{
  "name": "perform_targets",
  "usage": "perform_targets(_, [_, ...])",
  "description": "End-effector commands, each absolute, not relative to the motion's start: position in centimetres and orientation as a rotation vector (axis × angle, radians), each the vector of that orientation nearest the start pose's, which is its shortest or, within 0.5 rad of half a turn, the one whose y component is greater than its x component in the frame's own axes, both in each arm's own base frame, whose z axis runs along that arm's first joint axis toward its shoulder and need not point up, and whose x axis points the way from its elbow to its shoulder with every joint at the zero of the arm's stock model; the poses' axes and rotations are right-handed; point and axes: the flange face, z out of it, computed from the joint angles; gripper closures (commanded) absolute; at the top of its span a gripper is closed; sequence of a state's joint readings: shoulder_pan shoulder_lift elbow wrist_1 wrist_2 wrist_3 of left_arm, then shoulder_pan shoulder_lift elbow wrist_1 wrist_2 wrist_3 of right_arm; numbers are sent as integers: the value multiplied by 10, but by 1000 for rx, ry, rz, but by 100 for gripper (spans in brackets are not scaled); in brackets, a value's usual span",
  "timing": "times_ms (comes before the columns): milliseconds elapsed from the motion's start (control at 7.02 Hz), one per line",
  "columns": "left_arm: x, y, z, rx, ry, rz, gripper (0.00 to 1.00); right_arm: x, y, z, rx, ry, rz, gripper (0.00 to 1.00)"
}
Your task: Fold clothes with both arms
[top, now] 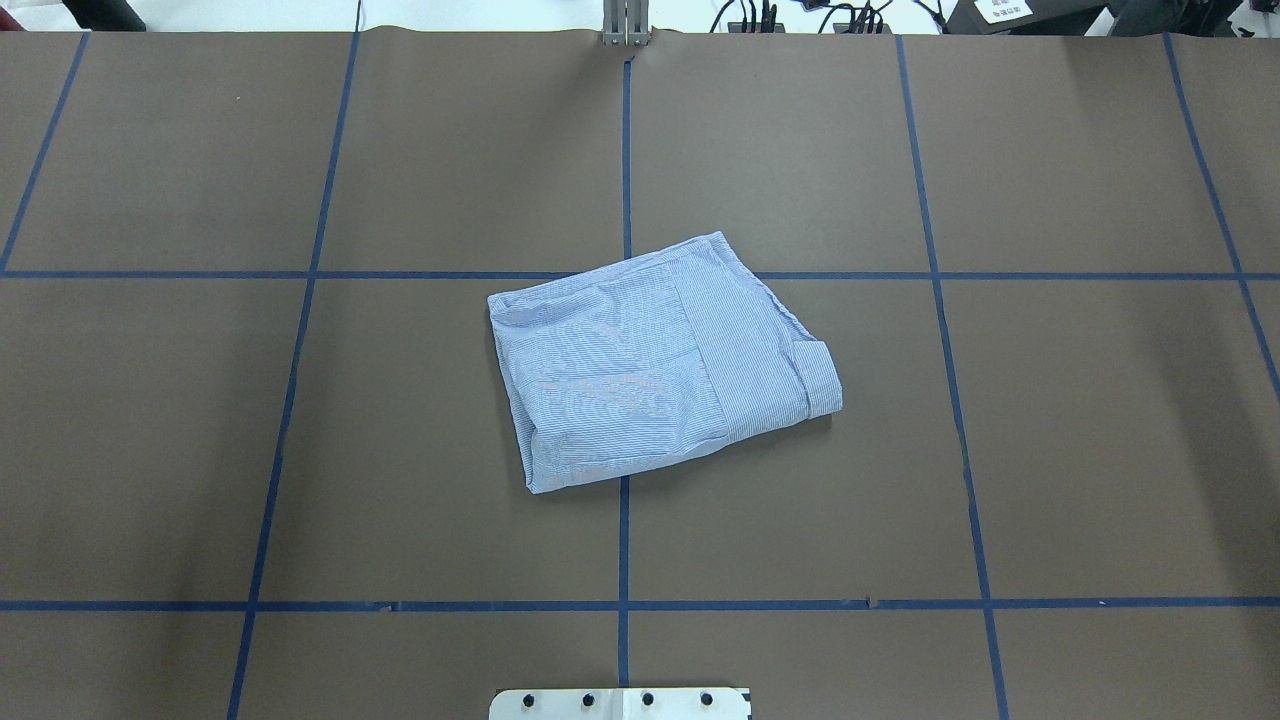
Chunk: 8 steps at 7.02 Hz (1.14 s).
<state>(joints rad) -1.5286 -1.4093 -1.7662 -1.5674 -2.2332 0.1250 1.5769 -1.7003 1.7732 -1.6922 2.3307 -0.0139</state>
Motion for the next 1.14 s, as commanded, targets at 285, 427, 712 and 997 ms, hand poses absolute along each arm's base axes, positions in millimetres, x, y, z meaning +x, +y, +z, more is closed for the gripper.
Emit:
perform_targets(285, [-57, -421, 642, 46, 664, 202, 1, 70, -432, 635, -40, -718, 17, 0])
perform_targets(427, [-57, -421, 641, 49, 664, 203, 1, 70, -430, 638, -34, -719, 61, 0])
perform_targets(712, [-59, -422, 638, 58, 663, 202, 1, 69, -422, 640, -1, -730, 117, 0])
perform_targets(997, [-60, -423, 636, 62, 663, 200, 1, 69, -426, 634, 8, -734, 114, 0])
